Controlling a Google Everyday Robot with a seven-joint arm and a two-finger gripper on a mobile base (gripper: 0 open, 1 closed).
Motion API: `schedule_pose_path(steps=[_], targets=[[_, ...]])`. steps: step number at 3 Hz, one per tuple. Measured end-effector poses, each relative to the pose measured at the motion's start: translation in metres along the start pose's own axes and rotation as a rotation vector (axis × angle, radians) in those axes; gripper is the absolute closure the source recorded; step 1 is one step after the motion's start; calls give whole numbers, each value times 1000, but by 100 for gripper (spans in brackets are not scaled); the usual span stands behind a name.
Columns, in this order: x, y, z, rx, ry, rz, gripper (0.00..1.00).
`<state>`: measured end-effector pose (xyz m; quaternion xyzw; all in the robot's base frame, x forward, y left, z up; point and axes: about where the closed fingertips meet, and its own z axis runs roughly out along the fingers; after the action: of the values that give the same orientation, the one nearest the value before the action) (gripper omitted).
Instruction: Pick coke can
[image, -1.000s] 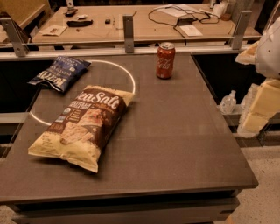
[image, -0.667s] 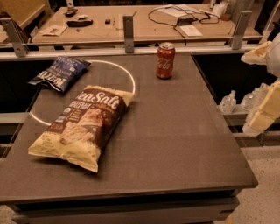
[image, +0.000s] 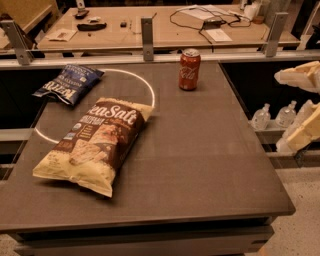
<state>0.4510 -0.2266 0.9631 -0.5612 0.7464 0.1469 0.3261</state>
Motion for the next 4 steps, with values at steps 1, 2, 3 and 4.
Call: schedule_pose_path(steps=[1, 2, 3, 4], targets=[[0, -5, 16, -48, -169, 118, 0], [5, -11, 35, -73, -296, 254, 0], [10, -20, 54, -71, -377, 354, 0], [5, -42, 60, -20, -438, 362, 0]])
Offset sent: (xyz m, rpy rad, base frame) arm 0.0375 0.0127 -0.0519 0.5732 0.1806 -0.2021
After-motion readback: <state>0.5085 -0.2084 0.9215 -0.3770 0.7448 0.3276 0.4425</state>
